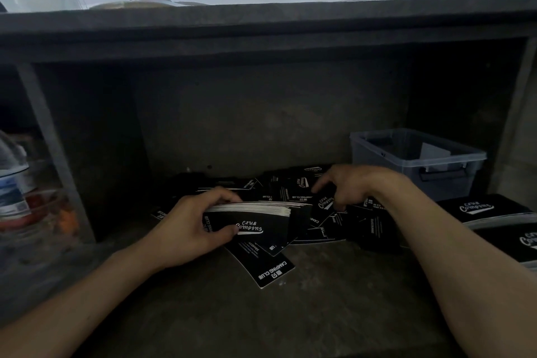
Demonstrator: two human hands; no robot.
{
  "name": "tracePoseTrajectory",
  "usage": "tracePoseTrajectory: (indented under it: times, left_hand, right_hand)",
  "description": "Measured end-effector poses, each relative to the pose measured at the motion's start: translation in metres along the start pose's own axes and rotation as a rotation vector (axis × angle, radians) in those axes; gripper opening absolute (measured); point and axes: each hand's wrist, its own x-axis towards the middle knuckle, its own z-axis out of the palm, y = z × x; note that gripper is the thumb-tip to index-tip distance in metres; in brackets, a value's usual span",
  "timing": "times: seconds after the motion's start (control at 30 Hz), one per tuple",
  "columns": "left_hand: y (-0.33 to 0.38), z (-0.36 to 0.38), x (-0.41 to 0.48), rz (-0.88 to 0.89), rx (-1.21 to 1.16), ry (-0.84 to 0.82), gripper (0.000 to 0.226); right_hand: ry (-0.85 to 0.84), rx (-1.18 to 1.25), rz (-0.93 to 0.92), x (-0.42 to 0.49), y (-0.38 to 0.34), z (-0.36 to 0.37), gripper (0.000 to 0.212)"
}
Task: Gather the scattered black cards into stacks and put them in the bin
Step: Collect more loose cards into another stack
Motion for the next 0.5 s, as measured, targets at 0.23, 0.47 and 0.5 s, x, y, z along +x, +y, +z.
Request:
tracePoseTrajectory:
  times: [0.23,0.47,0.5]
  left_hand:
    - [0.002,0.001,0.000,-0.003,0.015,0.026,0.038]
    - [-0.003,0.002,0.001,-0.010,-0.039,0.021,0.062]
    - [-0.004,0.002,0.001,-0.010,-0.039,0.004,0.061]
  right_hand:
    - [0.142,0.183,0.077,0.000,0.017,-0.011,0.036]
    - [-0.152,0.704,-0.371,-0.006,-0.022,-0.001,0.027]
    - [-0.175,0.762,-0.375,-0.002,-0.027,0.002,0.030]
